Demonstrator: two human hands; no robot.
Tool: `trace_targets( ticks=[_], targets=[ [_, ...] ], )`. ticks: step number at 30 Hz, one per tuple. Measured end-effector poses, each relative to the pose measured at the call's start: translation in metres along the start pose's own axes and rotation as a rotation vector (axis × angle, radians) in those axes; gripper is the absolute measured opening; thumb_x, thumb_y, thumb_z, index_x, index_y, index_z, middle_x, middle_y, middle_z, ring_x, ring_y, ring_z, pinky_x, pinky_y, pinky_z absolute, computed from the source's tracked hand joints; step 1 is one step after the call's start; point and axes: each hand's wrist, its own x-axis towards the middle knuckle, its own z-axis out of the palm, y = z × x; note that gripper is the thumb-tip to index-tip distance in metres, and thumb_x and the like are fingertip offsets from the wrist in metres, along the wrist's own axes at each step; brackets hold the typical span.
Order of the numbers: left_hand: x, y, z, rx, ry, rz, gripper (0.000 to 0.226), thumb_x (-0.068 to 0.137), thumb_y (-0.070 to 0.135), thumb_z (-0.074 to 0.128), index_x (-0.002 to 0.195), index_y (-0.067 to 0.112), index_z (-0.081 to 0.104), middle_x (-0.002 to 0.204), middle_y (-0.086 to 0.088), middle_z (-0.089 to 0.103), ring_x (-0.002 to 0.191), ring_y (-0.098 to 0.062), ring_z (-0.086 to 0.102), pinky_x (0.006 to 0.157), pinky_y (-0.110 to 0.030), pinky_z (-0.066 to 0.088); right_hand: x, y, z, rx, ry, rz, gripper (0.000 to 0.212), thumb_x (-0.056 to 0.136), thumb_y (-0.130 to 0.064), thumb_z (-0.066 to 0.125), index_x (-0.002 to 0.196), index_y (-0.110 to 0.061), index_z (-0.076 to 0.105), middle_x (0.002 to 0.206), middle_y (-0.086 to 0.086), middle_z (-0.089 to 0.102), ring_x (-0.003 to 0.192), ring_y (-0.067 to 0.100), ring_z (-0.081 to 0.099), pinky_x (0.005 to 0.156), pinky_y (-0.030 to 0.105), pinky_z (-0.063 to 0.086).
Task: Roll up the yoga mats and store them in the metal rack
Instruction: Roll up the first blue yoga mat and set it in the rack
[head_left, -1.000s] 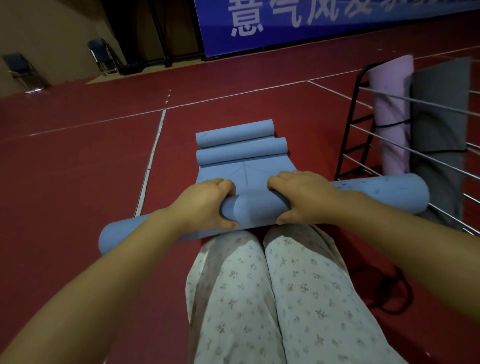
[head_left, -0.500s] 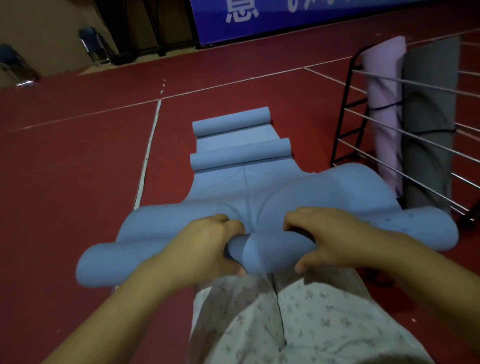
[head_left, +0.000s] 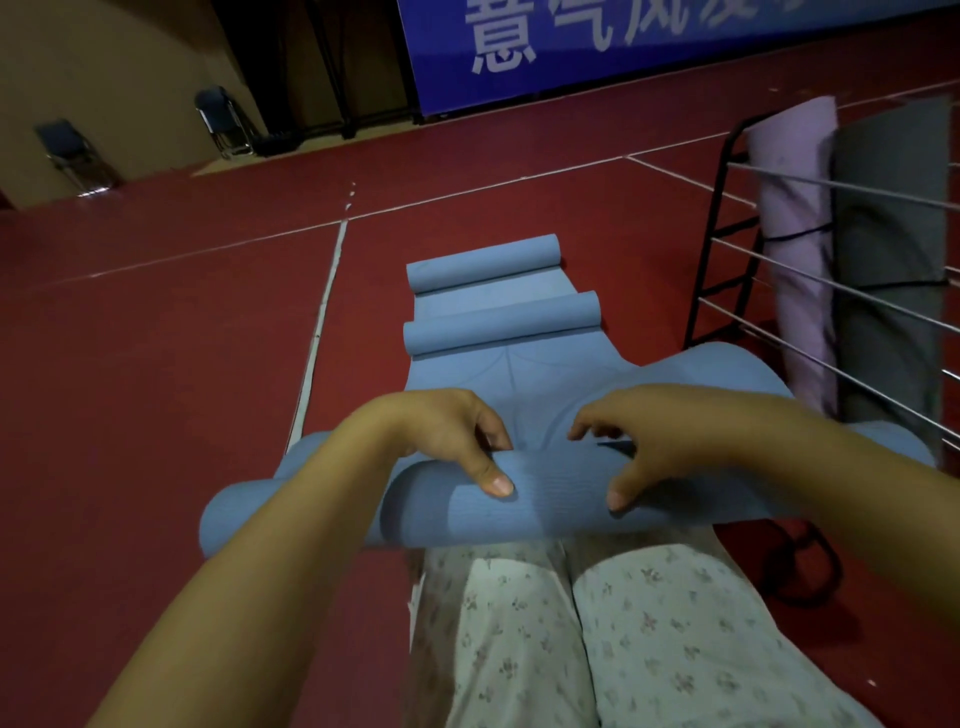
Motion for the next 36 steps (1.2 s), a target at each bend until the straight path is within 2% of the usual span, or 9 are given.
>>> trace_targets(
  ticks=[4,8,10,14,17,20,27,32,36],
  targets=[
    [0.006,-0.002,-0.006,-0.064,-0.06,-0.042,0.035,0.07,0.022,0.083,0.103,0.013,0.072,0.097,0.0,0.073,0.091,-0.016,0.068,0.086,-0.032,0.056,-0.03,-0.02,0.045,-0.021,0.275,-0.115,0.075,0.074,-0.043,0.074,0.139,-0.039,0.037,0.139,-0.012,0.036,0.128,0.012,0.037,0.105,0.026,0.03],
    [0.013,0.001,-0.01,-0.076,-0.112,-0.092,0.033,0.074,0.019,0.08,0.105,0.012,0.07,0.094,0.001,0.07,0.091,-0.017,0.067,0.081,-0.028,0.056,-0.016,-0.011,0.088,-0.095,0.599,-0.154,0.095,0.037,-0.038,0.09,0.123,-0.034,0.049,0.119,0.001,0.061,0.109,0.016,0.049,0.093,0.032,0.038],
    [0.011,0.005,-0.01,-0.005,-0.118,-0.105,0.035,0.075,0.027,0.08,0.107,0.019,0.068,0.102,0.003,0.068,0.098,-0.017,0.065,0.086,-0.028,0.053,-0.011,-0.004,0.089,-0.077,0.646,-0.163,0.092,0.037,-0.034,0.086,0.121,-0.036,0.048,0.115,-0.002,0.062,0.105,0.013,0.046,0.086,0.032,0.039],
    [-0.006,0.018,-0.002,0.427,0.126,-0.076,0.056,0.078,0.045,0.073,0.127,0.027,0.055,0.123,0.004,0.055,0.113,-0.017,0.053,0.098,-0.033,0.044,-0.005,0.002,0.078,-0.024,0.604,-0.177,0.073,0.062,-0.031,0.073,0.129,-0.043,0.046,0.12,-0.014,0.05,0.114,0.01,0.046,0.089,0.03,0.025],
    [-0.023,0.024,0.029,0.659,0.454,0.077,0.037,0.09,0.032,0.058,0.126,0.024,0.056,0.117,-0.003,0.054,0.107,-0.025,0.056,0.086,-0.034,0.046,0.004,0.009,0.065,0.066,0.496,-0.179,0.072,0.072,-0.038,0.071,0.135,-0.048,0.039,0.126,-0.019,0.042,0.121,0.004,0.037,0.095,0.028,0.025],
    [-0.035,0.015,0.062,0.622,0.633,0.252,0.037,0.081,0.04,0.054,0.111,0.022,0.065,0.103,-0.005,0.06,0.086,-0.029,0.063,0.072,-0.033,0.05,0.011,0.015,0.053,0.121,0.412,-0.189,0.074,0.067,-0.046,0.074,0.133,-0.046,0.041,0.126,-0.018,0.046,0.119,0.006,0.044,0.099,0.034,0.037],
    [-0.018,0.007,0.073,0.557,0.689,0.178,0.062,0.077,0.04,0.072,0.132,0.019,0.051,0.129,-0.007,0.05,0.11,-0.031,0.053,0.094,-0.034,0.04,0.024,0.025,0.02,0.264,0.217,-0.228,0.071,0.068,-0.036,0.082,0.129,-0.044,0.047,0.122,-0.025,0.048,0.114,-0.004,0.046,0.098,0.018,0.039],
    [-0.01,0.013,0.045,0.441,0.613,0.165,0.056,0.078,0.037,0.073,0.129,0.025,0.055,0.115,-0.005,0.055,0.1,-0.025,0.057,0.079,-0.028,0.042,0.04,0.035,-0.002,0.353,0.036,-0.197,0.069,0.07,-0.037,0.081,0.129,-0.048,0.047,0.132,-0.021,0.05,0.121,0.001,0.047,0.106,0.031,0.04],
    [-0.002,0.015,0.022,0.437,0.515,0.153,0.054,0.072,0.041,0.077,0.122,0.026,0.061,0.106,-0.004,0.064,0.095,-0.021,0.058,0.078,-0.027,0.044,0.042,0.036,-0.008,0.391,0.011,-0.152,0.066,0.071,-0.04,0.08,0.126,-0.054,0.046,0.132,-0.021,0.05,0.121,0.002,0.047,0.105,0.027,0.04]
  ],
)
